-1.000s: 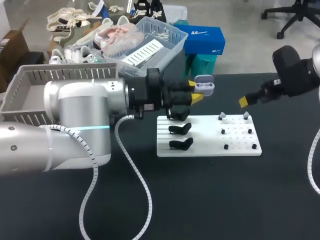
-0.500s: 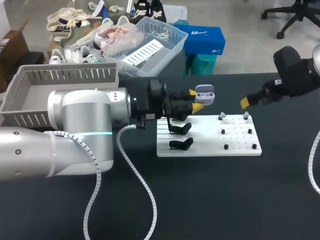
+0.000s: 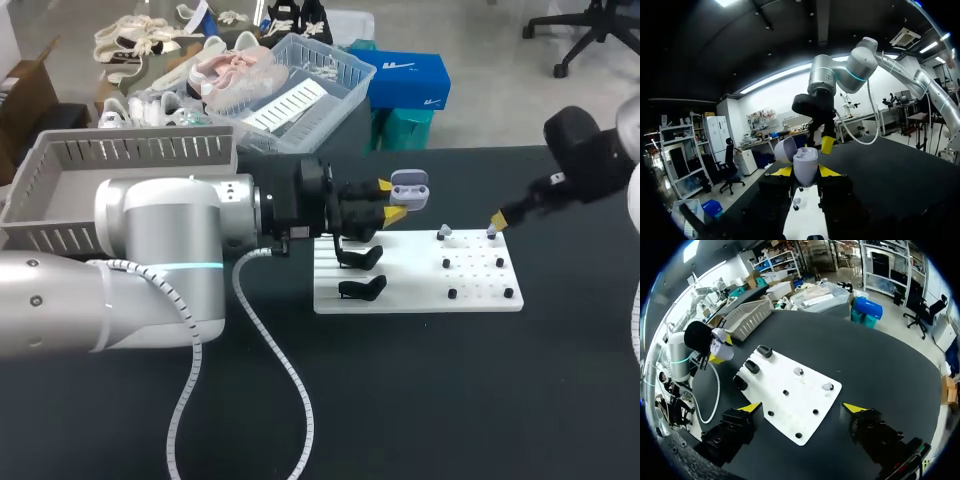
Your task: Pick up each earbud case from the left stands, insert the matching earbuds, close the lid, and place the case in the box.
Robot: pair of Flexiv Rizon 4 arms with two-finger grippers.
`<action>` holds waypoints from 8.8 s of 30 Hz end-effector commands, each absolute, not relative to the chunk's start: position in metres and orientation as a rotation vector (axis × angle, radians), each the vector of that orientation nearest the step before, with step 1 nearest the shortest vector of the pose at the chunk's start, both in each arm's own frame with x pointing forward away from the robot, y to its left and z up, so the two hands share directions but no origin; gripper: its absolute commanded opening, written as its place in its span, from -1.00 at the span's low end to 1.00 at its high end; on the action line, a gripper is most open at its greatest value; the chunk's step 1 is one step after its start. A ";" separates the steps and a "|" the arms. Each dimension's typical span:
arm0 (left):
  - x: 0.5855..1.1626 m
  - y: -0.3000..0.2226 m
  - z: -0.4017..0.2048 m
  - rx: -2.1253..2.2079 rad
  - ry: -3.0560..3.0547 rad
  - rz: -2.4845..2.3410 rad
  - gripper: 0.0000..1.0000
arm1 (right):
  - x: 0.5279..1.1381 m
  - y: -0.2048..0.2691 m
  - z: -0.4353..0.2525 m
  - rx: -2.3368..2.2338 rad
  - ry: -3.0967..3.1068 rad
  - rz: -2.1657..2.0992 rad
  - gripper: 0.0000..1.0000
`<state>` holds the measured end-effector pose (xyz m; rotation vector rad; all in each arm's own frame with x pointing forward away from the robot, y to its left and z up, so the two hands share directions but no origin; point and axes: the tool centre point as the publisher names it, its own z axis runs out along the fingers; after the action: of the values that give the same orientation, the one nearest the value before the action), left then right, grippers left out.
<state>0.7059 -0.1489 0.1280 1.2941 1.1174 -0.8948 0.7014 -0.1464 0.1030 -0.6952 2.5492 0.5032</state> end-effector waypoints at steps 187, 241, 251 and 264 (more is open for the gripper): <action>0.706 -0.150 0.127 1.291 1.117 -0.892 -1.00 | 0.751 -0.144 0.024 -0.529 2.907 -0.139 -1.00; 0.706 -0.150 0.127 1.291 1.117 -0.892 -1.00 | 0.716 -0.110 0.073 -0.280 2.910 -0.037 -1.00; 0.706 -0.150 0.127 1.291 1.117 -0.892 -1.00 | 0.696 -0.105 0.084 0.128 3.006 -0.113 -1.00; 0.706 -0.150 0.127 1.291 1.117 -0.892 -1.00 | 0.671 -0.098 0.125 0.347 2.973 -0.135 -1.00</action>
<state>0.7062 -0.1491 0.1281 1.2940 1.1176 -0.8953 0.6838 -0.0958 0.1138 0.3351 2.9910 -0.1342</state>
